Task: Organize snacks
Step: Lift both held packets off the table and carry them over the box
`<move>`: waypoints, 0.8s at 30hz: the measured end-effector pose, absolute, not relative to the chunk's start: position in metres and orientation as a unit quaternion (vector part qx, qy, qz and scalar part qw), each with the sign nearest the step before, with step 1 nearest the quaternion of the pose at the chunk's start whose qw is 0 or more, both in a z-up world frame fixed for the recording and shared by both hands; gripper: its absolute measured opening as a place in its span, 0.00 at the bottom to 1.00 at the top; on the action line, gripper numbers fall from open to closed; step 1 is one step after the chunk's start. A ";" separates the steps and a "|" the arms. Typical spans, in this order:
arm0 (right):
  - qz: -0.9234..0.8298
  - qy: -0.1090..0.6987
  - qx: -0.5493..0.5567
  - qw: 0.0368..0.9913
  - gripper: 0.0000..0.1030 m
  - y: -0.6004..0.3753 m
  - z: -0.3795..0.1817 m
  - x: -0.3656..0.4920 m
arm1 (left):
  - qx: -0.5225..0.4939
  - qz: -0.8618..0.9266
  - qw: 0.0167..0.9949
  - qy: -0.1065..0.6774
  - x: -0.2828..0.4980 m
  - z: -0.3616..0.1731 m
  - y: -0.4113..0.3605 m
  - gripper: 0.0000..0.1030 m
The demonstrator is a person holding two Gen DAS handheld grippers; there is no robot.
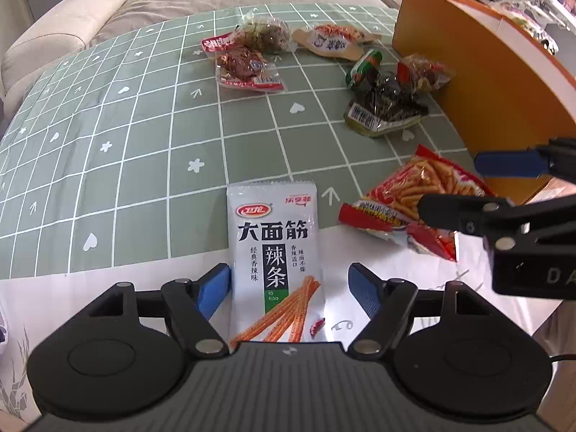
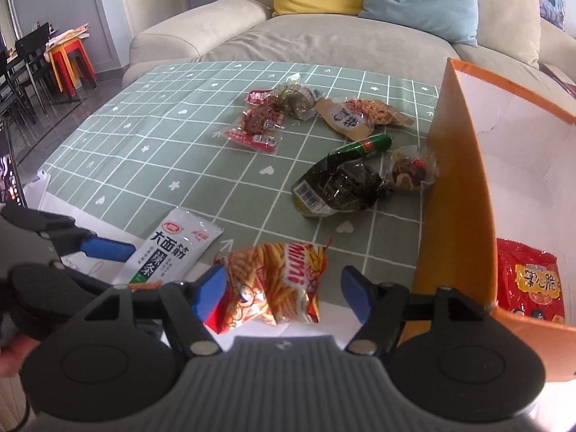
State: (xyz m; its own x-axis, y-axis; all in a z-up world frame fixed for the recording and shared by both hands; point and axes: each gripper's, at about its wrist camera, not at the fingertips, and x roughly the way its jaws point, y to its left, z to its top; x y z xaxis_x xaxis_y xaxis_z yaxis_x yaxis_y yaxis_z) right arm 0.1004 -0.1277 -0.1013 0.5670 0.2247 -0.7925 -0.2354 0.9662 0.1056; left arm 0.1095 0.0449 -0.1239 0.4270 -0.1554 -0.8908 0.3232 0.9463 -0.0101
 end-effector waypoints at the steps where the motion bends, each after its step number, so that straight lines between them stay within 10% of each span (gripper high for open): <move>1: 0.132 0.451 -0.004 0.883 0.69 -0.127 -0.102 0.102 | 0.089 -0.140 0.844 0.510 0.109 -0.125 0.043 0.88; 11: 0.128 0.480 0.030 0.867 0.77 -0.125 -0.120 0.118 | 0.082 -0.151 0.854 0.491 0.116 -0.126 0.045 0.84; 17: 0.129 0.496 0.058 0.857 0.64 -0.130 -0.128 0.122 | 0.084 -0.161 0.858 0.481 0.114 -0.124 0.044 0.60; 24: 0.135 0.496 0.057 0.856 0.52 -0.127 -0.129 0.120 | 0.076 -0.156 0.861 0.478 0.114 -0.122 0.044 0.55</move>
